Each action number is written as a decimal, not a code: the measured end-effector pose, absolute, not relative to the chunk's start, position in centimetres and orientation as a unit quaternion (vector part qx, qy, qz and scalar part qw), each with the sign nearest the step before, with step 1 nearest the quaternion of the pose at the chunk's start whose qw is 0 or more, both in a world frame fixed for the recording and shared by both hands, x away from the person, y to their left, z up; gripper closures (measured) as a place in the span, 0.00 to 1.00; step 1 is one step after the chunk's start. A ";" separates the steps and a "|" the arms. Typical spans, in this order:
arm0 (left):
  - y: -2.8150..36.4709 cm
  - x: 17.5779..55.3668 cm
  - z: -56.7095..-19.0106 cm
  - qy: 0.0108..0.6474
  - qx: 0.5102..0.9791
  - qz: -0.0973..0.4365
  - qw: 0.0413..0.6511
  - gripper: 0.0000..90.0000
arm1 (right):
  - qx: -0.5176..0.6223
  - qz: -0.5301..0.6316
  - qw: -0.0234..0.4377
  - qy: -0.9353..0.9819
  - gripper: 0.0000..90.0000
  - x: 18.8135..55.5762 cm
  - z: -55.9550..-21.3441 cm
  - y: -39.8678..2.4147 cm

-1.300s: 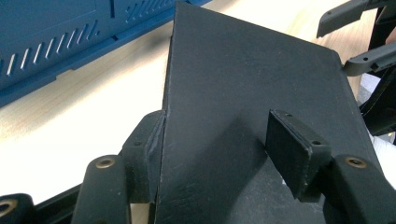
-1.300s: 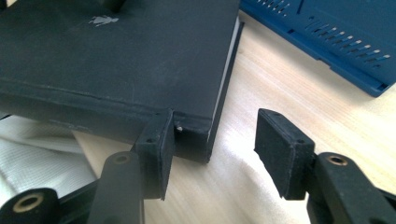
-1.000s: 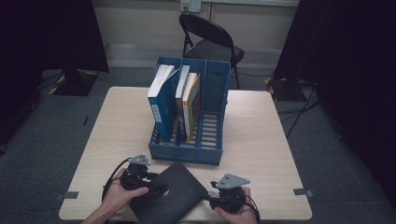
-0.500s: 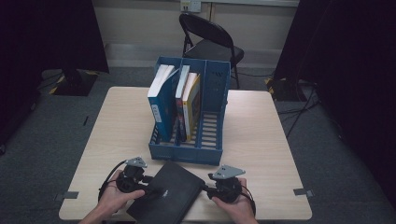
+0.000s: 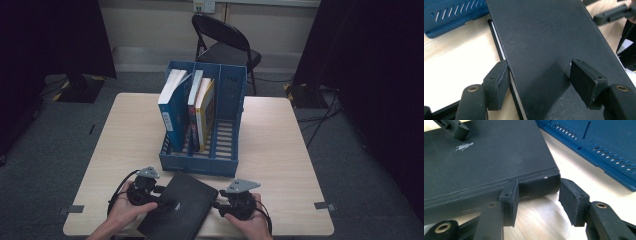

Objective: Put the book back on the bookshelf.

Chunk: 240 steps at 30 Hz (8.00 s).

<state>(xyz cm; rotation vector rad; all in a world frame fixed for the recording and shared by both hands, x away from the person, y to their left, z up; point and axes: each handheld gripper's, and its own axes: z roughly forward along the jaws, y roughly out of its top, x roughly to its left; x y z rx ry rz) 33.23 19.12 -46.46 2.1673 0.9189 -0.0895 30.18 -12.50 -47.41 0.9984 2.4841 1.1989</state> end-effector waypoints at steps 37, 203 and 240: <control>20.5 32.7 -46.9 0.404 0.824 -0.050 0.393 0.37 | 0.340 0.413 0.110 0.838 0.59 32.7 -47.3 -11.5; 16.8 32.5 -41.6 0.288 0.771 -0.084 0.562 0.80 | 0.310 0.518 -0.021 0.797 0.31 32.9 -43.4 -12.6; 19.1 31.6 -40.9 0.284 0.764 0.019 0.580 0.63 | 0.277 0.582 0.057 0.762 0.57 32.6 -38.6 -13.7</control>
